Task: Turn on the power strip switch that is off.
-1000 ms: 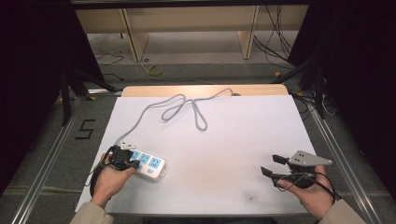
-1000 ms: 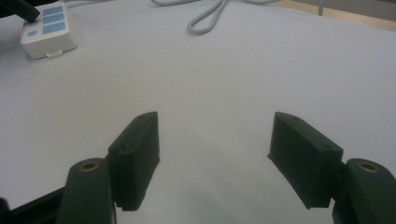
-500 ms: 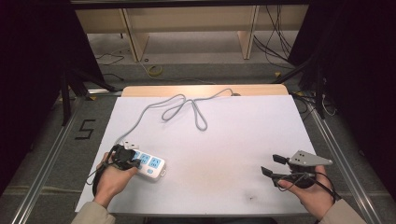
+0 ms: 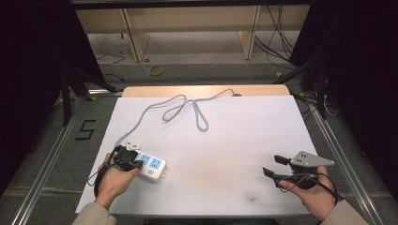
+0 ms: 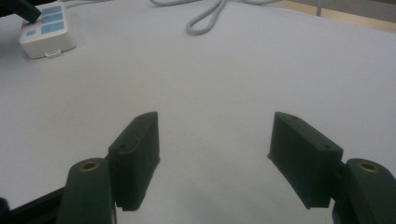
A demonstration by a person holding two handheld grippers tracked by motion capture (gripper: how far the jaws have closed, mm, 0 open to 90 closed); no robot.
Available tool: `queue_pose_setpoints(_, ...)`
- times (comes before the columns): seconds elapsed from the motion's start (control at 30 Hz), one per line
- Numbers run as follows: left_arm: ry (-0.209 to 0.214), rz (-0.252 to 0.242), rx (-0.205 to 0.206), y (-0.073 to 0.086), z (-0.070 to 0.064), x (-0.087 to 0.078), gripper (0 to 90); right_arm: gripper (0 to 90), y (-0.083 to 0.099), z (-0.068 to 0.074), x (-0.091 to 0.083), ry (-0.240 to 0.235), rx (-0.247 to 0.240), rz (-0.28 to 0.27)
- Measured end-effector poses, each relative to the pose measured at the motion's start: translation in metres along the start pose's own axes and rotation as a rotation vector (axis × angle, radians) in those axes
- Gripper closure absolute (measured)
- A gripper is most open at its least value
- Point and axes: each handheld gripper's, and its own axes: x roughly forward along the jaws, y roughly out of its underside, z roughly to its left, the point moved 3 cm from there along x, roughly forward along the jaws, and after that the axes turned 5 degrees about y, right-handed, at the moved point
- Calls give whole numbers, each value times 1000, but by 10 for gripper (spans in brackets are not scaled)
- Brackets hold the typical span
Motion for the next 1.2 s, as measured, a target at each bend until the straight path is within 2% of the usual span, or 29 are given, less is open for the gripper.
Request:
queue_pose_setpoints(0.27, -7, 2, 2, 0, -1, 0, 900, 335, 0, 0, -1, 1, 0, -1)
queue_pose_setpoints(0.3, -7, 21, 7, 0, -2, 0, 900, 335, 0, 0, -1, 1, 0, -1)
queue_pose_setpoints(0.37, 7, 25, -1, 1, -3, 0, 900, 335, 0, 1, -1, 1, 0, -1)
queue_pose_setpoints(0.7, 6, 23, 4, 1, -4, -1, 900, 335, 0, 1, -1, 1, -1, -2)
queue_pose_setpoints(1.13, 20, 11, -16, 2, -2, -1, 900, 335, -1, 1, -1, 0, -2, -3)
queue_pose_setpoints(1.2, 16, 12, -6, 2, -3, -1, 900, 335, 0, 1, -1, 0, -2, -3)
